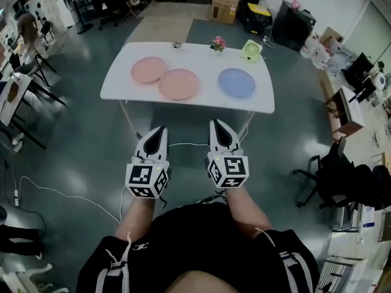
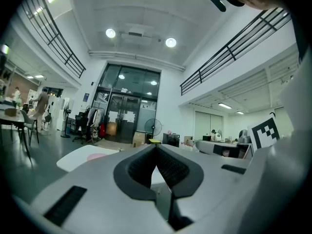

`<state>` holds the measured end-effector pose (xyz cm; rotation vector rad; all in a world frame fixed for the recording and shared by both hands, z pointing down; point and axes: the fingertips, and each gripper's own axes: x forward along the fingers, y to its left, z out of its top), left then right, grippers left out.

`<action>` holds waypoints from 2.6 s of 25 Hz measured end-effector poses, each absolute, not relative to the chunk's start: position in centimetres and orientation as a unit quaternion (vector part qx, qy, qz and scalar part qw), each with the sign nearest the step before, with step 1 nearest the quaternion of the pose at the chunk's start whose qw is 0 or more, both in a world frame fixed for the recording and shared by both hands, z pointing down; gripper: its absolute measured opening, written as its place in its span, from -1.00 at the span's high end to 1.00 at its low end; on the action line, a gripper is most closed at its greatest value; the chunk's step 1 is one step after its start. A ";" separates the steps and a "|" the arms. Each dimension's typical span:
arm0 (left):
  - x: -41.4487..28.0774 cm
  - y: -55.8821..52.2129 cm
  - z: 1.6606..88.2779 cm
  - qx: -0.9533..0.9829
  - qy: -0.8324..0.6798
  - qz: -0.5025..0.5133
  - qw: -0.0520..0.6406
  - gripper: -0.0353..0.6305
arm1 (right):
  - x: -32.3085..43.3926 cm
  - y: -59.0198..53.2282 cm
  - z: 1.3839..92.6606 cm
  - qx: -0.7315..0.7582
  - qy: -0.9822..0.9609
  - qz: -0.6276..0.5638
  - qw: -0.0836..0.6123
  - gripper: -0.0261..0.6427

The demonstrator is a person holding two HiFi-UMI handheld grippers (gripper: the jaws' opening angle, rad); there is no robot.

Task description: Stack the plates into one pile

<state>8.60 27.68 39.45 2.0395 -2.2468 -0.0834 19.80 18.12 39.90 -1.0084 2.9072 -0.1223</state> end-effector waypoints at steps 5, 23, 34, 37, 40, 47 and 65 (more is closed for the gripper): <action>7.7 29.4 40.1 0.676 -0.734 -0.027 0.057 0.86 | 18.5 20.1 40.5 -0.328 0.943 -0.042 0.026 0.87; 0.4 25.9 43.2 0.655 -0.753 -0.014 0.060 0.86 | 10.7 15.5 42.3 -0.298 0.953 -0.046 0.035 0.88; -5.7 4.5 43.9 0.629 -0.774 -0.004 0.069 0.86 | 3.4 -6.4 43.4 -0.261 0.963 -0.066 0.029 0.87; -7.1 -2.4 43.8 0.621 -0.780 -0.004 0.073 0.86 | 1.6 -13.3 43.5 -0.249 0.966 -0.070 0.019 0.88; -9.3 -8.0 43.7 0.612 -0.786 -0.003 0.081 0.86 | -0.9 -19.0 43.7 -0.237 0.969 -0.074 0.008 0.88; -12.0 -17.2 44.3 0.588 -0.803 0.005 0.099 0.86 | -4.2 -28.3 46.0 -0.208 0.973 -0.091 -0.028 0.88; -20.2 -21.9 45.7 0.569 -0.814 0.015 0.117 0.86 | -12.7 -35.8 53.7 -0.205 0.963 -0.135 -0.111 0.26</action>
